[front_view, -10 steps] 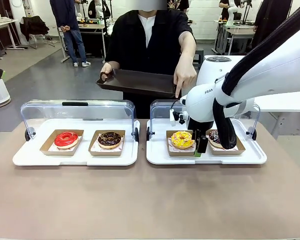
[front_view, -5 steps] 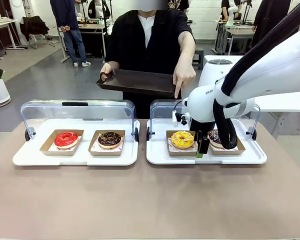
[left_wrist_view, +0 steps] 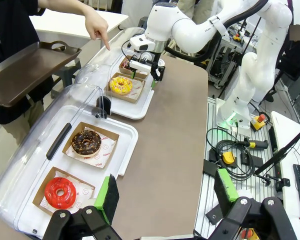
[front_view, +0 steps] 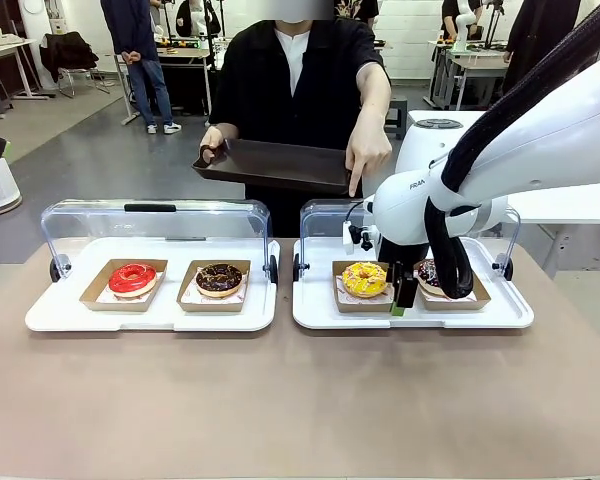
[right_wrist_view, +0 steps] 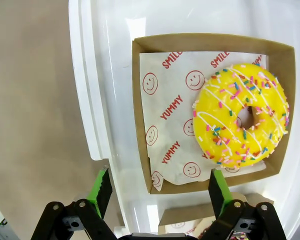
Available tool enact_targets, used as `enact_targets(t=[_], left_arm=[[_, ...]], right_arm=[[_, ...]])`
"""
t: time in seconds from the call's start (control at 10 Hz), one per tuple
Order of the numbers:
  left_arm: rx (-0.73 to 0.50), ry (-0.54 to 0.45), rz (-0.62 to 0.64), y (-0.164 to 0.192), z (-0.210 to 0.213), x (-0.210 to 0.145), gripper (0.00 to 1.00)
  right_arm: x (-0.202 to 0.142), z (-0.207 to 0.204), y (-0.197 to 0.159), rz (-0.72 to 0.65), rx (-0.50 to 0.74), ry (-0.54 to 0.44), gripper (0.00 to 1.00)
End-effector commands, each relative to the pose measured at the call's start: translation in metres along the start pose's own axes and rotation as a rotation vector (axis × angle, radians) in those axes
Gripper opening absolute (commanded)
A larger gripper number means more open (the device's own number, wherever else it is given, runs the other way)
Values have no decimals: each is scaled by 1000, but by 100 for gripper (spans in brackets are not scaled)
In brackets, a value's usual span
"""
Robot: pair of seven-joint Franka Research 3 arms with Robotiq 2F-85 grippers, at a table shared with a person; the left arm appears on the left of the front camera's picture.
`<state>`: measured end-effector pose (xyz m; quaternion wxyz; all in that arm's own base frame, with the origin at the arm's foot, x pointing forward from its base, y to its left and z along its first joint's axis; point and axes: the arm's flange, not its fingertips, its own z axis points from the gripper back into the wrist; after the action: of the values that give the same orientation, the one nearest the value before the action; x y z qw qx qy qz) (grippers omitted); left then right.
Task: Provide the desired donut to the person.
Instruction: Pick up and lift the Paper togo box containing the Donut pointed at by the person.
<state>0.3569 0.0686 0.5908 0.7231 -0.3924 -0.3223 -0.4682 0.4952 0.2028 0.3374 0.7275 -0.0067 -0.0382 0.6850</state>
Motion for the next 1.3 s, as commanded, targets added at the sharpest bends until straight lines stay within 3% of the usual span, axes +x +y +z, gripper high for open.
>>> enact_targets(t=[0.0,0.5,1.2], left_arm=[[-3,-21,-19,1,1,2,100],[-3,-21,-19,1,1,2,100],[-3,-21,-19,1,1,2,100]], right_arm=[[1,-3,-6,19,13,-19,100],[6,-3,-1,41,36,-29,100],[4,-6,-2,41,43,-27,34]])
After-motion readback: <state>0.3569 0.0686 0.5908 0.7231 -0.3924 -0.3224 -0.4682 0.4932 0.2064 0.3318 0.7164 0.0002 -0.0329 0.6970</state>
